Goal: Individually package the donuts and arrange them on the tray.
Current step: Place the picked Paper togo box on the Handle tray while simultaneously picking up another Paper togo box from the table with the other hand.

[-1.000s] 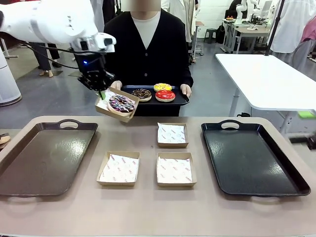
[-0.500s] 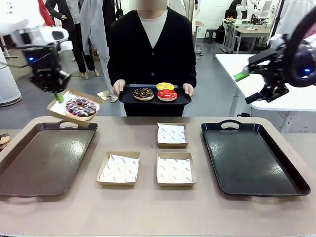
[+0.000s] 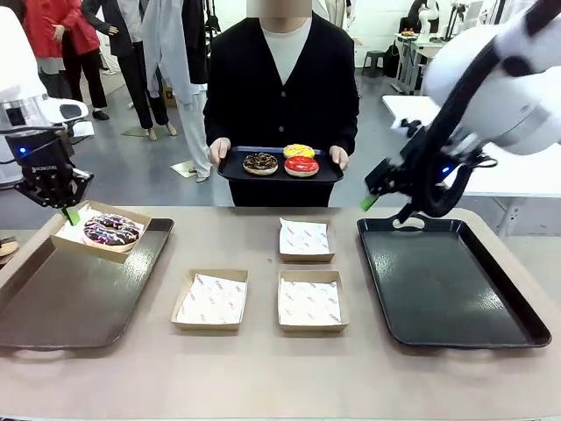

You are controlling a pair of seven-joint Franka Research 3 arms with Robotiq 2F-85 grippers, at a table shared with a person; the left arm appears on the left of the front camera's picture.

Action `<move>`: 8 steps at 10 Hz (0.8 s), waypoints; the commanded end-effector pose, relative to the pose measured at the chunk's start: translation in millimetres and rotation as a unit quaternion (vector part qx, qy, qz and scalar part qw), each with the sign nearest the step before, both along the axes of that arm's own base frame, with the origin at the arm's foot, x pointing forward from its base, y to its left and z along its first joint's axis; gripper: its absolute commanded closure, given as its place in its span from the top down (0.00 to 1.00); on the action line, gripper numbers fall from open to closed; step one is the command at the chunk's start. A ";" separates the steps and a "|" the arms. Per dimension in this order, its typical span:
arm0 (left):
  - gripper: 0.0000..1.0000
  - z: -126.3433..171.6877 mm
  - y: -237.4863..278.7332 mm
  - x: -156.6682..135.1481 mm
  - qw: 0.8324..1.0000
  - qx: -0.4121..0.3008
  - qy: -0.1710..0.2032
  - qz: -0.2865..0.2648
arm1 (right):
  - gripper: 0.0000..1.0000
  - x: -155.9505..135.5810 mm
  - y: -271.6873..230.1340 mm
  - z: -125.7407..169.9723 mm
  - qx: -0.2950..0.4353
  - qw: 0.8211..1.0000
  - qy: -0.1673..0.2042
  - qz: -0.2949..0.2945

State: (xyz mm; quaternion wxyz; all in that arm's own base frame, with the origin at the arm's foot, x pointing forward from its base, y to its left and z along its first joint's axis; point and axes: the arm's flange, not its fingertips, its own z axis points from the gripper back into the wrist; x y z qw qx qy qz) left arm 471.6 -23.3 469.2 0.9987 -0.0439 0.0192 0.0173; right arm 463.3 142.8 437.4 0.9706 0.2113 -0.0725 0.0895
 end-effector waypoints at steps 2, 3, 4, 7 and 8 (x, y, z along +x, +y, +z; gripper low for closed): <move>0.01 -11.6 5.0 5.1 1.000 -0.009 -0.003 0.004 | 1.00 10.9 31.0 -25.3 -0.041 0.999 -0.007 0.002; 0.01 -13.9 6.3 6.5 1.000 -0.014 -0.002 0.008 | 1.00 10.2 29.7 -20.4 -0.033 0.999 -0.006 0.001; 0.01 -10.5 2.7 4.0 1.000 0.000 0.006 0.003 | 1.00 6.0 29.4 -32.4 -0.028 0.999 -0.001 0.017; 0.01 -10.5 2.7 4.0 1.000 0.000 0.006 0.003 | 1.00 6.0 29.4 -32.4 -0.028 0.999 -0.001 0.017; 0.01 -10.5 2.7 4.0 1.000 0.000 0.006 0.003 | 1.00 6.0 29.4 -32.4 -0.028 0.999 -0.001 0.017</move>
